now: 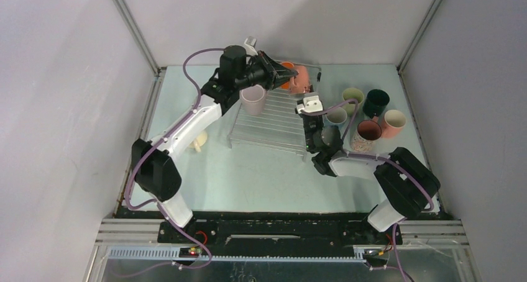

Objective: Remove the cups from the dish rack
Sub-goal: Place the cup at the center of the board.

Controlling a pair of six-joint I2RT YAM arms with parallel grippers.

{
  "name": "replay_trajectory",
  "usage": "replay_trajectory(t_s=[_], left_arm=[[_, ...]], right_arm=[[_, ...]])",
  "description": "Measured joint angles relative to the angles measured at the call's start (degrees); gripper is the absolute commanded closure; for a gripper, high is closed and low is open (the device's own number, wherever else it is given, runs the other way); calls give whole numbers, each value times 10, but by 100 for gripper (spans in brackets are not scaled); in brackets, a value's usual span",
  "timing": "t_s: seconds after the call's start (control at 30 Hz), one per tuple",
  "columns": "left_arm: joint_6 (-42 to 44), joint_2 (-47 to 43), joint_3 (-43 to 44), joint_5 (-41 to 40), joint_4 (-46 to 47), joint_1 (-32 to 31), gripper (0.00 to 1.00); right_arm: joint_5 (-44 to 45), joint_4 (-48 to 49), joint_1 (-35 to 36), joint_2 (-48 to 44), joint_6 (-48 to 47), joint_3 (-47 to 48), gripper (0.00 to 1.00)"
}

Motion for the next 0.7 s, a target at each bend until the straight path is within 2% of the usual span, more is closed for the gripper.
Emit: replay_trajectory(t_s=[0.07,0.27,0.43,0.63,0.7], left_arm=[[-5,-3,-3,0,2,0,96],[-12,-11,-5,9,7,-1,52],[7,-16,-7,9,26,-1,21],[41,-20,-7,-3,18,-1,1],[56,-21,-7,-8,8,-1,0]], right_arm=[[5,-9,3,-9,-2,0,100],[16,-64,13,-52,1,0,100],[31,-156,21,-109,32,0,100],[43,-287,26,-180,94,5,100],[48,-347,26,-202,121,18,100]])
